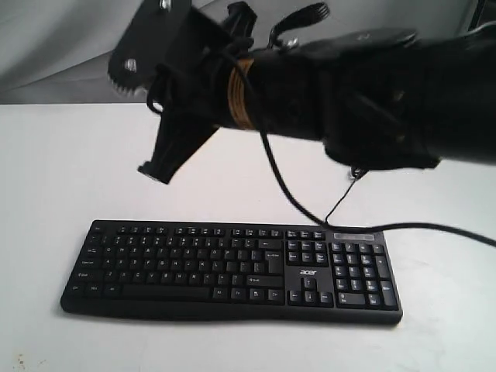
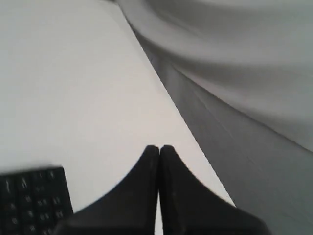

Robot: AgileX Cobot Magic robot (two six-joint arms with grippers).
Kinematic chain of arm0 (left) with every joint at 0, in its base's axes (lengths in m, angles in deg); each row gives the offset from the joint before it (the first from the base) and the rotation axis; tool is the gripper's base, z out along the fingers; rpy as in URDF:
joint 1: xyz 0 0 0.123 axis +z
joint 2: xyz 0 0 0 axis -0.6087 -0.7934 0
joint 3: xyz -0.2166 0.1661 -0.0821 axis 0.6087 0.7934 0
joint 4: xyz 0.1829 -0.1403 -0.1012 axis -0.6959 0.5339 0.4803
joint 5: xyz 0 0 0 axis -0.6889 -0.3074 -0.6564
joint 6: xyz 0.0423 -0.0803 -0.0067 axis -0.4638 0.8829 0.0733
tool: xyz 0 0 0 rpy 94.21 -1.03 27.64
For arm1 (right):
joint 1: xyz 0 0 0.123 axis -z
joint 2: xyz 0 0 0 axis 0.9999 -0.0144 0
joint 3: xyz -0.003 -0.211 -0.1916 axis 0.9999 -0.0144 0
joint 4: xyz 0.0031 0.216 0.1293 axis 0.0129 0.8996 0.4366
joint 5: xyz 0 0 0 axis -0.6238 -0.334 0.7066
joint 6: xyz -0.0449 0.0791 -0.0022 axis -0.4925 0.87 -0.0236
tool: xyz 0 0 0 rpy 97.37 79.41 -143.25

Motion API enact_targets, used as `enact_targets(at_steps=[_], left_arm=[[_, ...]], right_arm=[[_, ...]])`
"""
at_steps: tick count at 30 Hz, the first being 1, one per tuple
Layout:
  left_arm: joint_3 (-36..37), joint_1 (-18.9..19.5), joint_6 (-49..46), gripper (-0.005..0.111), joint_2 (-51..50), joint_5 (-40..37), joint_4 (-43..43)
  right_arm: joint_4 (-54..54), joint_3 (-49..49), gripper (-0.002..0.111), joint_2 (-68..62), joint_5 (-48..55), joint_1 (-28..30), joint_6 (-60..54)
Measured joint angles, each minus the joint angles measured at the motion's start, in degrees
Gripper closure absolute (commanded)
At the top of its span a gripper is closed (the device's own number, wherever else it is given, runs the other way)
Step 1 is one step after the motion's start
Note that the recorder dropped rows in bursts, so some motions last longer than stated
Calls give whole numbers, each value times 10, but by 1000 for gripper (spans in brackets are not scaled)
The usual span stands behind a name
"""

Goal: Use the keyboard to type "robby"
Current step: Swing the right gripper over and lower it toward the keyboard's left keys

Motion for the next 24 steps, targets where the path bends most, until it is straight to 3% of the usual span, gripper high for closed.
enact_targets(at_steps=[4,8,14,16,21,22,24], left_arm=[[0,0,0,107,0,0,0],[0,0,0,107,0,0,0],[0,0,0,107,0,0,0],[0,0,0,107,0,0,0],[0,0,0,107,0,0,0],[0,0,0,107,0,0,0],[0,0,0,107,0,0,0]], right_arm=[[24,12,108,12,-90,30,31],[-135,13,108,9,-249,87,242],[-164,20,108,26,-275,131,275],[-169,20,108,27,-191,110,198],[-158,26,108,26,217,3,-34],[-102,39,108,26,240,-2,-88],[173,88,108,27,260,-2,-300]])
